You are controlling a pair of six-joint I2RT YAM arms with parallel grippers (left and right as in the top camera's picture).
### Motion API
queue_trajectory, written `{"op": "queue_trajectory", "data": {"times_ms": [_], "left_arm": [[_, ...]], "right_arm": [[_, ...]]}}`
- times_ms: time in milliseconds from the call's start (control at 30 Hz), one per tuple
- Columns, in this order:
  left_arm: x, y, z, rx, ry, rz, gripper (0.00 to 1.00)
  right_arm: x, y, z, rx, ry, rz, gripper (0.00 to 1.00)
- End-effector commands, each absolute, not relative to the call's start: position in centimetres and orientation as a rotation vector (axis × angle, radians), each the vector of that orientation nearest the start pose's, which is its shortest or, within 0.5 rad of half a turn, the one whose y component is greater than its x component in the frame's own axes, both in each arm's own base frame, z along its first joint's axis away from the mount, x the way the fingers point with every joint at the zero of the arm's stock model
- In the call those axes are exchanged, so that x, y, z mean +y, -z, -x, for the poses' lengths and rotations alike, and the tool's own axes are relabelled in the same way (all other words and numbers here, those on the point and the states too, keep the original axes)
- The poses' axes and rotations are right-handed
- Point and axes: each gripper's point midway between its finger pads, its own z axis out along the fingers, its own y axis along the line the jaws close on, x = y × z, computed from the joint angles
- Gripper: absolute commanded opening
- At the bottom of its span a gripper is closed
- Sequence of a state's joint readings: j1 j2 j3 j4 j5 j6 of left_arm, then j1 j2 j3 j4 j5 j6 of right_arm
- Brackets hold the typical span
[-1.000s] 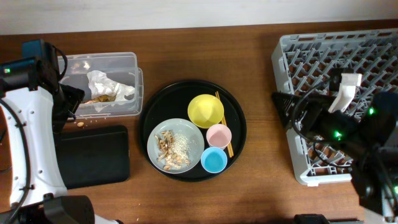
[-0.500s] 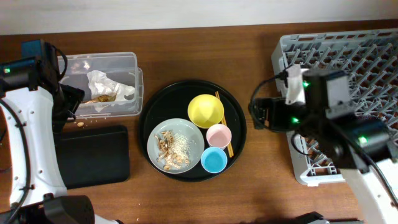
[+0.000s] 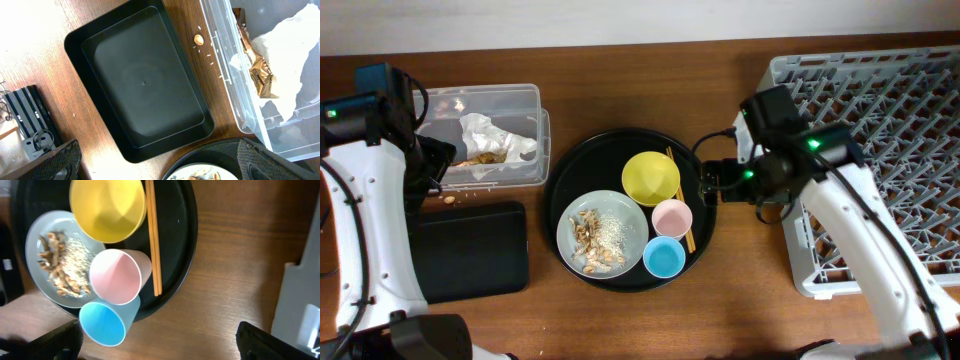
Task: Sort waste into correct bins and load items into the dishwasher rack
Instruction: 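Move the right gripper over the round tray toward the yellow bowl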
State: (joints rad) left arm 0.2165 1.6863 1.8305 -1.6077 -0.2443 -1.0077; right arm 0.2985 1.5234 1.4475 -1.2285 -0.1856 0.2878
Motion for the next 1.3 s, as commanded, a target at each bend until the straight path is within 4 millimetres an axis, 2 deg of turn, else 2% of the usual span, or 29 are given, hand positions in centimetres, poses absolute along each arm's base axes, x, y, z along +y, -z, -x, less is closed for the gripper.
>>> {"op": "queue_trajectory", "data": {"times_ms": [0,100,1267], "left_arm": [[11.1,-23.8,-28.9,2.352,-0.281,1.711,0.99],[11.1,-23.8,-28.9,2.352,-0.281,1.711,0.99],[11.1,-23.8,-28.9,2.352,-0.281,1.711,0.99]], "right_arm": [[13.7,-17.1,-29.9,2.977,-0.433,0.066,0.99],[13.8,-16.4,-30.1,2.998,-0.43,0.064,0.99],[13.9,-16.9,-31.0,2.954,-0.426,0.058,0.99]]}}
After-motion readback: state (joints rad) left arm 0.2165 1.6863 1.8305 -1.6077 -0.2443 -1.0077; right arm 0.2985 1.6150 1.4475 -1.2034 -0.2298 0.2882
